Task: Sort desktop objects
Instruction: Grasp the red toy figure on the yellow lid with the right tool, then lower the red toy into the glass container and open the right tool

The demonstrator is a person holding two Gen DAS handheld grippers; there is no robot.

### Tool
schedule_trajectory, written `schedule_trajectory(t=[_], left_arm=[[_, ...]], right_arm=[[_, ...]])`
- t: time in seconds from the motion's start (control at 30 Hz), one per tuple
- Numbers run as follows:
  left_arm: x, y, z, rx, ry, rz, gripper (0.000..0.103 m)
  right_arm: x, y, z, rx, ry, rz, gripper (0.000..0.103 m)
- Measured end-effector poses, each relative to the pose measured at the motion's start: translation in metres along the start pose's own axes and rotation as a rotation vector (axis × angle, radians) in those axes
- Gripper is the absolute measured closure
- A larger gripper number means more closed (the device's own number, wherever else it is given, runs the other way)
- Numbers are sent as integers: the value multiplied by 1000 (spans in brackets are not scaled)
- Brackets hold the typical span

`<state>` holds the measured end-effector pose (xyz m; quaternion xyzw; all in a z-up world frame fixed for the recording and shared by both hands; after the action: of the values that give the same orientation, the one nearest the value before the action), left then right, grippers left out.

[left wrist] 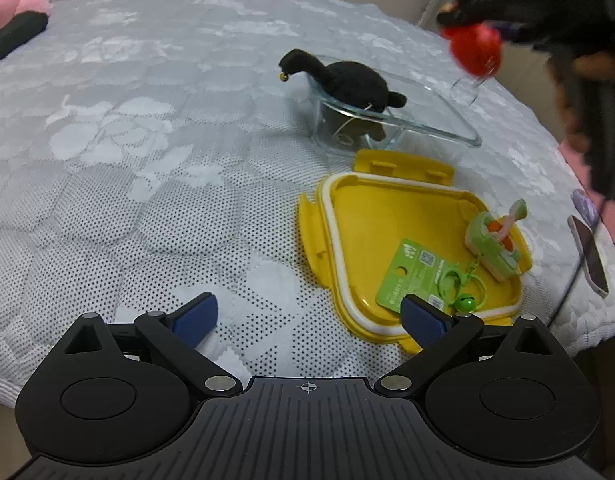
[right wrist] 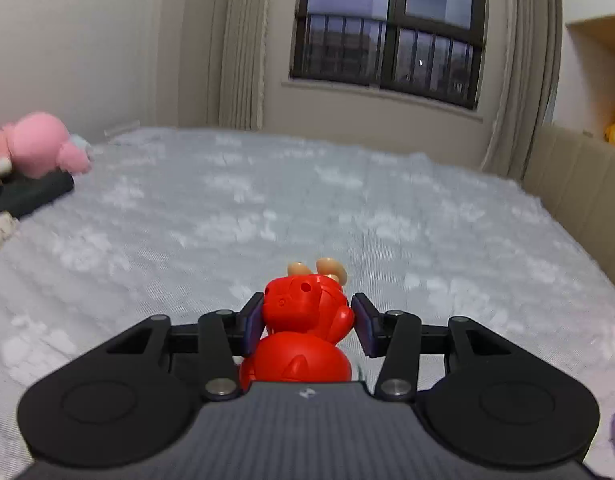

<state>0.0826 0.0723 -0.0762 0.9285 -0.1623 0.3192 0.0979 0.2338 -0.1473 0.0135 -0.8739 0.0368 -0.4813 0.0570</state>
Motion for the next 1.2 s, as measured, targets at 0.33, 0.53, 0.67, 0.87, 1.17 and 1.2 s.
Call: schedule_trajectory(t=[0.33,0.53,0.67,0.87,1.17,1.2], left_arm=[[-2,-5,3,5,-4,-9,2],[-2,-5,3,5,-4,-8,1],[-3,-5,2,6,-4,-7,1],[-2,-4,2,13,-7,-8,1],[0,6,-2,25,-10,12,1],[0,7,-2,28,-11,15,1]], right_arm=[[-42,1,46,-97,-196,-27,54],[-47,-6,48,-132,-195,-84,53],[-48,-8,45,-128,-191,-99,51],[-46,-11,28,-100,-160,-124,45],[-50,-13,-15,-18,-127,-171,29],[-52,-12,-21,-9,-129,-183,28]])
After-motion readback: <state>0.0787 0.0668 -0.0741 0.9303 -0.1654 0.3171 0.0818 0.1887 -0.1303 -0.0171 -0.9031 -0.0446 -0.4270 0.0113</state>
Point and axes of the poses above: each gripper's, at about its wrist camera, not at the fingertips, and z roughly the way its jaws point, y to its right, x to its top, the point moved 1 cm from there along z, roughly the way its jaws point, and after that the axes turned 15 degrees about z, right-handed, at the moved point
